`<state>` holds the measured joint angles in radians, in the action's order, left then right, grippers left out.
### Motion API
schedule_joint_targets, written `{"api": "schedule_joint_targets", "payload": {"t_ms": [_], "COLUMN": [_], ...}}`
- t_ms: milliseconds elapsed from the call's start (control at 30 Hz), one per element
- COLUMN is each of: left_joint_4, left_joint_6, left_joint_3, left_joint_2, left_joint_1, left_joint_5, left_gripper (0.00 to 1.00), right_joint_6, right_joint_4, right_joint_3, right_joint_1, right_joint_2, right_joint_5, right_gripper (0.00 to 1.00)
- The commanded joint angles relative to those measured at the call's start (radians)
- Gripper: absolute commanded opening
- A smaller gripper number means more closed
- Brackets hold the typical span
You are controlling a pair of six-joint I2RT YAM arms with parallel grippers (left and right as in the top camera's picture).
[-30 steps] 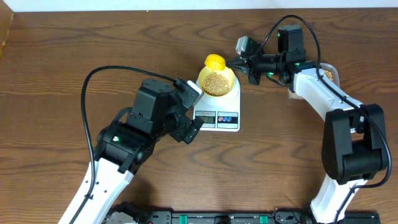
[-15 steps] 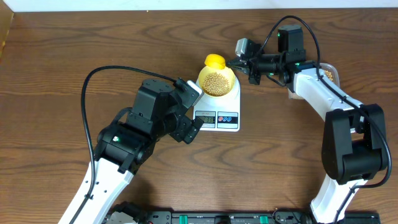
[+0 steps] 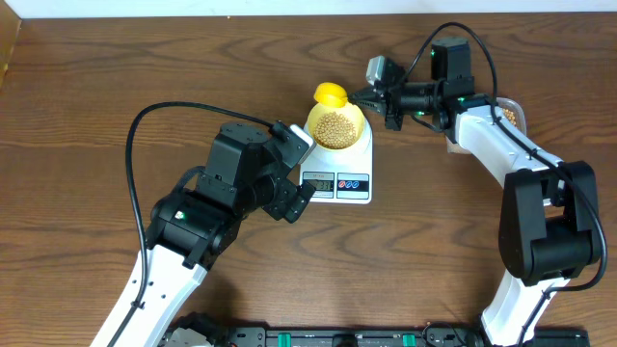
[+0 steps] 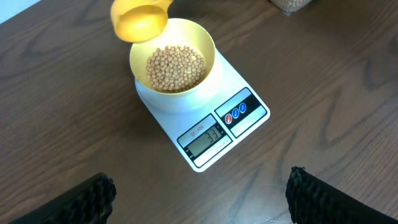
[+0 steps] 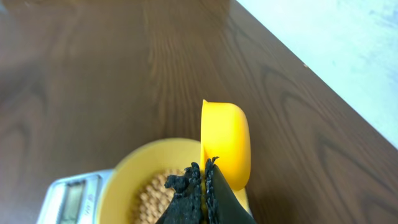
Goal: Scoop item into bowl and weigh 50g on scale
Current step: 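Move the empty scoop right back to the chickpea tub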
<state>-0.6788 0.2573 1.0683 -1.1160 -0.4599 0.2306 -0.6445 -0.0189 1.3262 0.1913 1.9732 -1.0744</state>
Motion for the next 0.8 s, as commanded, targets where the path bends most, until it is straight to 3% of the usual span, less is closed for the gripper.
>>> {"api": "schedule_joint_targets", "payload": {"t_ms": [0,67,433,533,767], "left_joint_4": [0.002,0.002,0.002,0.002,0.002], "left_joint_6": [-0.016,-0.016,-0.016,-0.016,-0.016], "left_joint_3": [0.004,0.004,0.004,0.004,0.004], "left_joint_2": [0.011,0.011,0.011,0.011,0.011], "left_joint_1": [0.005,0.005,0.005,0.005,0.005], "left_joint_5": [-0.003,-0.003,-0.003,-0.003,-0.003], "left_gripper": [0.90,0.90,0.90,0.90,0.90], "right_joint_6": [0.174,0.254,0.980,1.085,1.154], "right_joint_4": [0.022,0.044,0.295,0.320,0.251], "right_joint_3": [-0.002,-0.002,-0.002,-0.002,-0.002], "right_joint_1": [0.002,-0.002,-0.074,-0.100,-0.158], "right_joint_2": [0.007,0.007,0.006,-0.010,-0.105], "right_joint_5": [-0.145,-0.174,-0.191,-0.189,-0.054], "right_gripper": [0.01,0.01,0.01,0.01,0.01]}}
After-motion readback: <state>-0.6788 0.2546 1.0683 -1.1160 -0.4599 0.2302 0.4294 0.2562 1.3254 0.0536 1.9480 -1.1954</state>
